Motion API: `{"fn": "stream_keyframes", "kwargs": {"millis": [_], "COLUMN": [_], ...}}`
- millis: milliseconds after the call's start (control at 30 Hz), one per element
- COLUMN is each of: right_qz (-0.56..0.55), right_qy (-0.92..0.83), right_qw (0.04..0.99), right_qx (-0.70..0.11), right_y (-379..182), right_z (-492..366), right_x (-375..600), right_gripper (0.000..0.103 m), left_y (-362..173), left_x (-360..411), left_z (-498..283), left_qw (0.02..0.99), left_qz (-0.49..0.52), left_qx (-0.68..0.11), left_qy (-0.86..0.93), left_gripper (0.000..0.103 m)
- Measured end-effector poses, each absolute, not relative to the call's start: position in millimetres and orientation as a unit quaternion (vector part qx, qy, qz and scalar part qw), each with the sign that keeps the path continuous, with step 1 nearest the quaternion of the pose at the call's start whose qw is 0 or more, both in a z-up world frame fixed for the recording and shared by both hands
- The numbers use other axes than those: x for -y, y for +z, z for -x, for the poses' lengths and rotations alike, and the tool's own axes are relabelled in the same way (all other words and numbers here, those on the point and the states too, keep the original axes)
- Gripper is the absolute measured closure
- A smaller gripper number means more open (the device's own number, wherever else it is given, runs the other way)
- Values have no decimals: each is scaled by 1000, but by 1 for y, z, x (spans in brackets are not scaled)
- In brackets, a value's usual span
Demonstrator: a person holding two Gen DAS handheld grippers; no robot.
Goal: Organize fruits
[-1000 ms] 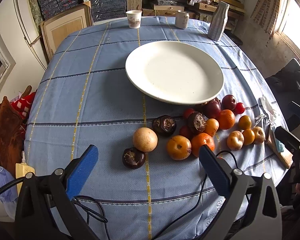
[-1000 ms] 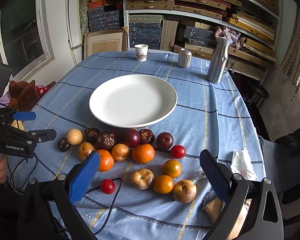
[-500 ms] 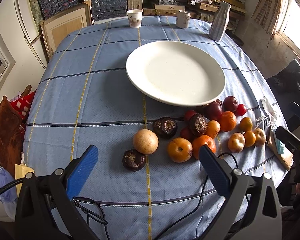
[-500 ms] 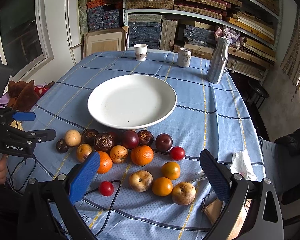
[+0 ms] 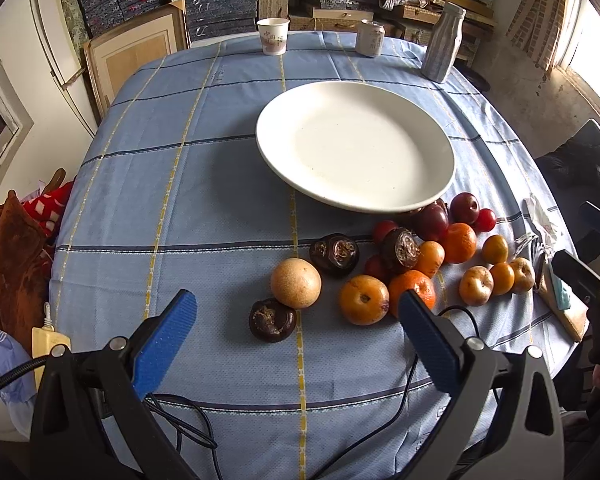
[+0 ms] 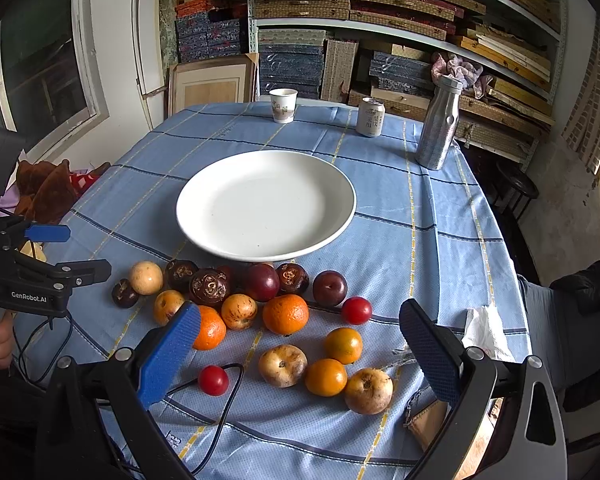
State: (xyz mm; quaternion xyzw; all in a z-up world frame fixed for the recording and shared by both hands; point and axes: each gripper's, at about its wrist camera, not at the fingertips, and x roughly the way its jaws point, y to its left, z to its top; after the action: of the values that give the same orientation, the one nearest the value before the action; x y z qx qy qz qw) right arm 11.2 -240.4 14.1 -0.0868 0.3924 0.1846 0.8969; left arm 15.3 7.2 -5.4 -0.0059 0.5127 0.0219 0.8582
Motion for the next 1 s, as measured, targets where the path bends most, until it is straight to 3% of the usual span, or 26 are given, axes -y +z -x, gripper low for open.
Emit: {"fn": "stream_keyframes", "kwargs": {"millis": [1000], "right_qz": [86], "right_qy": [186], "right_qw": [896], "right_qx": [-394], "right_y": [14], "right_z": [-11], "right_x": [240], "right_gripper": [3], "left_y": [-5], "left_x": [-8], "left_z": [-12], "left_qw": [858], "left_qz": [5], "left_qx": [-513], "left_qy": [23], "left_gripper": [4]}}
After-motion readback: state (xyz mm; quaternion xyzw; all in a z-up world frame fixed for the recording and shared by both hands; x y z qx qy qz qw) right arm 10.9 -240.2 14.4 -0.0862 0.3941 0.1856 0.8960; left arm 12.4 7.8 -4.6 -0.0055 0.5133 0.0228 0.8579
